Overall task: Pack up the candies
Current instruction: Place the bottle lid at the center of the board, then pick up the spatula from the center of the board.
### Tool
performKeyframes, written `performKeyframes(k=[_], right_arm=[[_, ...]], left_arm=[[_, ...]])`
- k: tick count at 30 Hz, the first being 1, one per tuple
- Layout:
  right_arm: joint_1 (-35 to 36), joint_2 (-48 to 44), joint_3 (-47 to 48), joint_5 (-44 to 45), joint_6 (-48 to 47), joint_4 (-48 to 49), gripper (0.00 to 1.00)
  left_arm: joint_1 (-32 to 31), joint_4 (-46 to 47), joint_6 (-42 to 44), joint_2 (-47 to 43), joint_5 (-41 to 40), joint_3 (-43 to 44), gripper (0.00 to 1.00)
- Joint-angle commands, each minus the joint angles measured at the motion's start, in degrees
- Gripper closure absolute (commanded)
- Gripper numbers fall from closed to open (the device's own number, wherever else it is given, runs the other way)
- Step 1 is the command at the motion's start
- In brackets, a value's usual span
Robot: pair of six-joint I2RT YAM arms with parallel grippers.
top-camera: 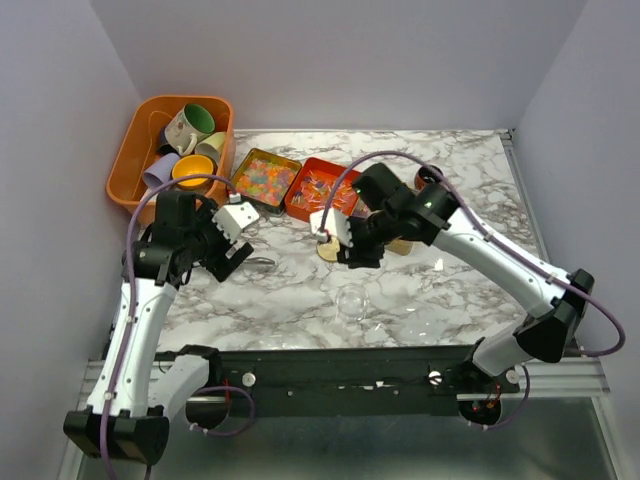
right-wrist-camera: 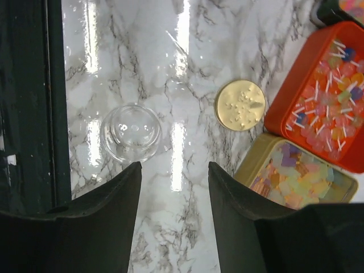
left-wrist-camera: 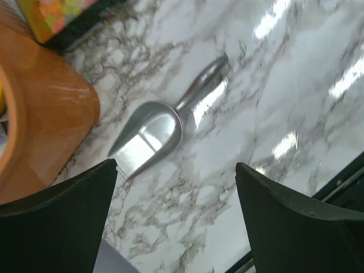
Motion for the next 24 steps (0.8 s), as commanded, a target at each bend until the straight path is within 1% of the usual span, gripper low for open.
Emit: performKeyframes(k=[1, 3, 5, 6, 7, 9, 10, 14, 19, 23, 24], right_arm=[[-6.47, -4.47, -2.62, -4.12, 8.24, 0.83, 0.42], [-9.73, -5.36, -3.24, -4.90, 9.64, 0.83, 0.42], [-13.06, -6.15, -3.33, -5.34, 11.75, 1.18, 0.41], [-14.21, -6.33, -3.51, -7.00, 13.76, 1.27, 0.40], [-15.26, -6.59, -3.85, -7.89, 14.83, 2.06, 0.39], [-17.82, -7.30, -5.17, -9.38, 17.37, 3.11, 0.37], [-18.35, -7.47, -5.61, -9.56, 17.73, 3.99, 0.37], [-19.67, -7.13, -6.50, -9.74, 17.74, 4.44, 0.37], [-20.81, -6.33, -6.06, -12.55, 18.26, 4.17, 0.37], [-20.99, -6.86, -5.79, -12.47, 17.83, 4.08, 0.37], [-20.99, -6.95, -5.79, -12.12, 17.48, 4.00, 0.37]], left_arm=[[2.82, -15.07, 25.90, 4.19, -2.15, -0.64, 0.08], [4.41, -15.96, 29.62, 5.07, -2.41, -2.05, 0.11], [6.17, -16.41, 34.10, 7.35, -3.03, -3.63, 0.12], [6.17, -15.97, 35.17, 8.23, -4.25, -4.07, 0.13], [8.35, -14.75, 35.96, 10.15, -4.61, -4.42, 0.14], [9.85, -14.38, 39.73, 12.18, -3.92, -4.69, 0.17], [10.82, -13.34, 40.62, 13.94, -3.47, -4.78, 0.18], [10.92, -7.36, 42.99, 17.29, -4.35, -6.18, 0.19], [11.01, -2.18, 45.19, 23.69, -4.35, -6.36, 0.29], [11.01, 2.57, 46.07, 26.52, -4.52, -8.38, 0.35], [11.01, 3.28, 46.16, 27.04, -4.52, -8.56, 0.38]])
